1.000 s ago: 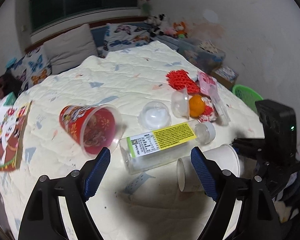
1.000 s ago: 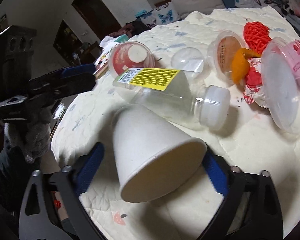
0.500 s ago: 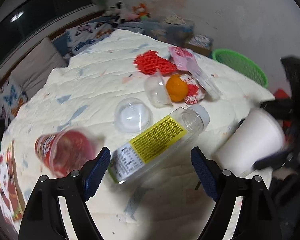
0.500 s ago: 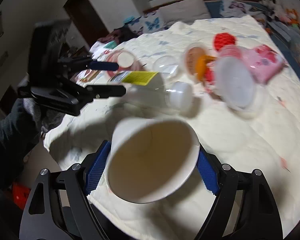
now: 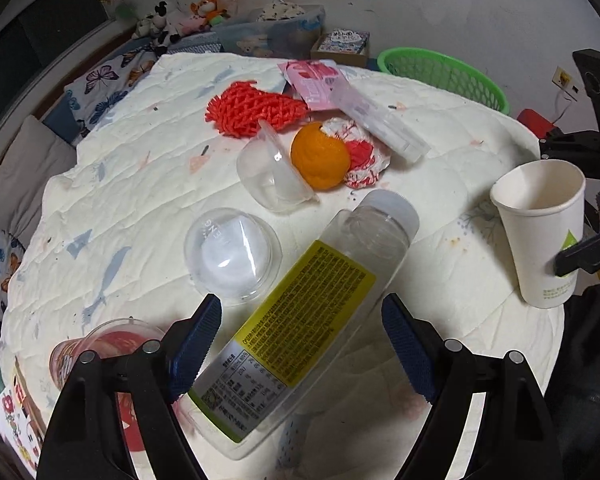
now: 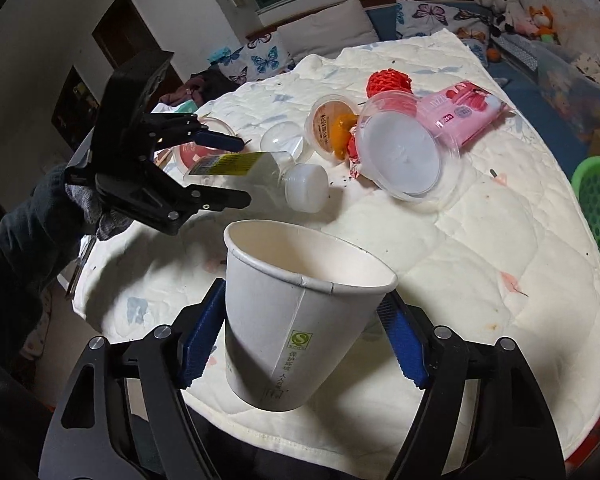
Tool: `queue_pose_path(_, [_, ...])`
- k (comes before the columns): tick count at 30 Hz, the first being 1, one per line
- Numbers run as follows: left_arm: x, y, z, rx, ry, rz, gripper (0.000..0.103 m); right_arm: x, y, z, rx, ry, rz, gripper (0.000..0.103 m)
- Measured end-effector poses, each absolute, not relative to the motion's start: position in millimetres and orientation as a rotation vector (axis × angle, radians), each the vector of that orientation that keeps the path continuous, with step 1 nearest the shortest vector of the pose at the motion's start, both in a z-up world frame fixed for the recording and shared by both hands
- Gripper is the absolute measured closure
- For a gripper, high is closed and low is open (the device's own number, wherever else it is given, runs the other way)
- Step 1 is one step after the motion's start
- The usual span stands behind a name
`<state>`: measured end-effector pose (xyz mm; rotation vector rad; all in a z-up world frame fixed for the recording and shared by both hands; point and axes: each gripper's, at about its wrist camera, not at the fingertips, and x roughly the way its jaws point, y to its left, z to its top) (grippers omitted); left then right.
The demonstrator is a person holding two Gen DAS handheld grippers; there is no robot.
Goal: Collect trash
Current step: 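Grasp the white paper cup with the right tool while the left tool grasps the yellow-label bottle, then carry the paper cup and bottle to the green basket and release both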
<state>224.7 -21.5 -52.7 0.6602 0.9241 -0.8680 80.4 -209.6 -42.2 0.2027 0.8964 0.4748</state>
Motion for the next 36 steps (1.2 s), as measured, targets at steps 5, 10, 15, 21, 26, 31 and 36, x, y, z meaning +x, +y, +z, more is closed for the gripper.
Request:
queue_pose_path(5, [222.4,-24.7,-54.9,0.681,0.924,-0.915,0.033,85.7,-206.6,-43.6,0.2,0.903,0.467,0.029])
queue_pose_path(10, [218.9,-31.3,-58.2,0.702,0.935,-0.947,0.035,87.5,-207.1,-45.1,0.212,0.906,0.457,0.029])
queue_pose_path(15, [217.0,-36.3,-61.4,0.693,0.938,-0.935,0.037,85.7,-210.1,-44.9,0.223,0.901,0.45,0.029])
queue_pose_path(21, [201.4,-41.0,-59.3,0.701,0.914,-0.846,0.048,81.2,-218.2,-39.7,0.244,0.874,0.44,0.029])
queue_pose_path(26, [188.2,-37.1,-50.9,0.576,0.942,-0.792,0.054,76.4,-230.3,-35.7,0.266,0.852,0.423,0.029])
queue_pose_path(31, [175.8,-30.0,-44.7,0.467,0.962,-0.763,0.057,72.5,-246.7,-29.4,0.298,0.824,0.402,0.03])
queue_pose_path(36, [167.6,-22.0,-34.3,0.376,0.941,-0.727,0.057,67.7,-264.1,-25.7,0.319,0.798,0.373,0.031])
